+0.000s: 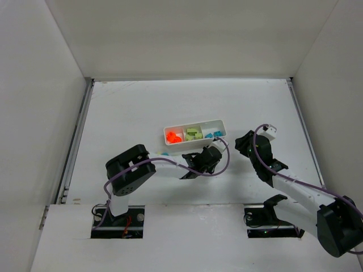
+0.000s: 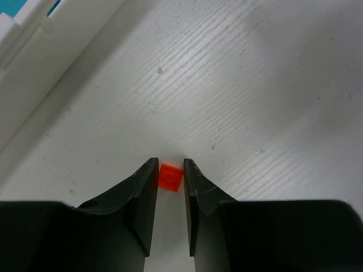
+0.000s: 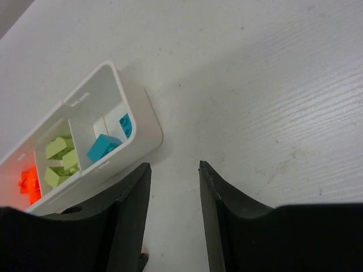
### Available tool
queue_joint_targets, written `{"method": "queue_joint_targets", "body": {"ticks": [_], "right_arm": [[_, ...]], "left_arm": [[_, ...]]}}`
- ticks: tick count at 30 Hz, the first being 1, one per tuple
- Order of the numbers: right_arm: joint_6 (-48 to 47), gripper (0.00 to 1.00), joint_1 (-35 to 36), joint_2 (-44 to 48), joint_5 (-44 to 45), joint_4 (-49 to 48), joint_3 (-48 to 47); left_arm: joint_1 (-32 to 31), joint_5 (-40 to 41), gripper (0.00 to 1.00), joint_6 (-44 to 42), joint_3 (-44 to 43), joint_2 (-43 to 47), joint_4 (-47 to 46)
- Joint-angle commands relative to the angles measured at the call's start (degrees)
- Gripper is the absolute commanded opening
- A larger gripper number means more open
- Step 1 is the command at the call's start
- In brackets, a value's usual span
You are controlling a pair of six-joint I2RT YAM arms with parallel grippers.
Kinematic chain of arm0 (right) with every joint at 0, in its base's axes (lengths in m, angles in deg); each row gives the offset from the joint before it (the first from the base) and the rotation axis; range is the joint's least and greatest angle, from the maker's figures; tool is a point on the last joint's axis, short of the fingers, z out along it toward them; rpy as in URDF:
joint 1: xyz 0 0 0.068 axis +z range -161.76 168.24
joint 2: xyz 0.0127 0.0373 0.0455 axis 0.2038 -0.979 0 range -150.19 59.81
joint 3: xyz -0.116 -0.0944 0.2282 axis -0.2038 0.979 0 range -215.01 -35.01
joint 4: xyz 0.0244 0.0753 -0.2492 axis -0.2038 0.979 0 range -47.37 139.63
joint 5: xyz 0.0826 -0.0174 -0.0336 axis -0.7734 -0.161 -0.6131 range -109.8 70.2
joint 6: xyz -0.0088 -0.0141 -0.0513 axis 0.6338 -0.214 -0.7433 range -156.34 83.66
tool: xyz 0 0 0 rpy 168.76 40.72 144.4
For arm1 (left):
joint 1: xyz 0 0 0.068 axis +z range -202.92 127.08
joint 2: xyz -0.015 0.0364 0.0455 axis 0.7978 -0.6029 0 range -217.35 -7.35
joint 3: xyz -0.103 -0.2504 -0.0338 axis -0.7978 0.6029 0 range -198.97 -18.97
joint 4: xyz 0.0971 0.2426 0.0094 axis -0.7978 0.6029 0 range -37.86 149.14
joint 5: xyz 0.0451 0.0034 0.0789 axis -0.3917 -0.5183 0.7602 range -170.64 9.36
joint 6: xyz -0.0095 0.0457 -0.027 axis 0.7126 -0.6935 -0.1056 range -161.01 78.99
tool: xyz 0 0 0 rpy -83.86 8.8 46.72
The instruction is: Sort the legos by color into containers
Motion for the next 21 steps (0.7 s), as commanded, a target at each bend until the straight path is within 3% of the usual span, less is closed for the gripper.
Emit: {"method": "queue_joint_targets", "body": {"ticks": [1,21], "right_arm": [[0.0,0.46,0.0,0.8,-0.1,-3.0,-0.8],[0.0,0.46,0.0,1.1,-0.1,-3.0,-0.7]], "left_arm": [[-0.4,-0.3,0.2,-1.2,2.0,1.0,6.1],[4.0,5.3,0.19,1.5,3.0,13.5,6.6]]}}
